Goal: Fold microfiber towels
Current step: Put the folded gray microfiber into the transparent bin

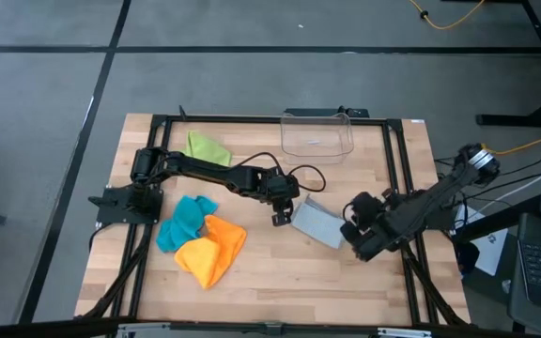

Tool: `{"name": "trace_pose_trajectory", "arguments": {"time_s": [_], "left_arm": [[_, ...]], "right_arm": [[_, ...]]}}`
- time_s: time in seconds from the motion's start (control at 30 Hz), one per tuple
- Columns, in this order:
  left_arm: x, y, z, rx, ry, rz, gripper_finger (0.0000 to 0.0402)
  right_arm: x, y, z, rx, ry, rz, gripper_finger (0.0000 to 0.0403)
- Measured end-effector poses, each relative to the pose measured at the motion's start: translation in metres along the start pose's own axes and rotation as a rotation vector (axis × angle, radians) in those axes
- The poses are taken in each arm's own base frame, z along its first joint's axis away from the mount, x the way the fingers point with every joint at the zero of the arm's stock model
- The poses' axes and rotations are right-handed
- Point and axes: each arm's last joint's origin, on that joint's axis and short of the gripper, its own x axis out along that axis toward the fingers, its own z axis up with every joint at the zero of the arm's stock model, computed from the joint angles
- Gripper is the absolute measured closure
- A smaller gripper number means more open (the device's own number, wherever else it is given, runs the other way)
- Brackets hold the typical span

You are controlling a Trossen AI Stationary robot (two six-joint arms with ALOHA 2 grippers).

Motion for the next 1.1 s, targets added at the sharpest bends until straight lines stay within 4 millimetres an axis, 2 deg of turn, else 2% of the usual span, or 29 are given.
{"name": "trace_pose_trajectory", "arguments": {"time_s": [0.07,0.13,0.23,0.3,0.37,0.43,0.57,0.7,0.9,1.1], "left_arm": [[0.000,0.000,0.000,-0.005,0.000,0.000,0.0322],[0.000,0.000,0.000,-0.017,-0.005,-0.001,0.0322],[0.000,0.000,0.001,-0.021,-0.008,-0.002,0.0322],[0.000,0.000,0.001,-0.022,-0.010,-0.001,0.0322],[0.000,0.000,0.001,-0.023,-0.010,-0.002,0.0322],[0.000,-0.001,0.001,-0.026,-0.011,-0.002,0.0322],[0.000,-0.002,0.001,-0.026,-0.014,-0.004,0.0322],[0.000,-0.002,0.001,-0.027,-0.013,-0.005,0.0322],[0.000,-0.003,0.001,-0.025,-0.014,-0.006,0.0322],[0.000,-0.003,0.002,-0.028,-0.027,-0.008,0.0322]], "right_arm": [[-0.001,-0.002,-0.002,0.009,0.132,0.089,0.0283],[0.002,0.001,-0.008,-0.054,0.254,0.192,0.0283],[-0.002,0.021,-0.011,-0.259,0.341,0.515,0.0283],[-0.007,0.036,-0.011,-0.470,0.305,0.768,0.0283],[-0.015,0.048,-0.008,-0.664,0.166,0.987,0.0283],[-0.022,0.055,-0.003,-0.808,-0.007,1.090,0.0283],[-0.030,0.056,0.008,-0.979,-0.309,0.995,0.0283],[-0.037,0.036,0.019,-1.012,-0.458,0.784,0.0283],[-0.043,-0.027,0.034,-0.819,-0.485,0.545,0.0283],[-0.041,-0.081,0.033,-0.678,-0.543,0.564,0.0283]]}}
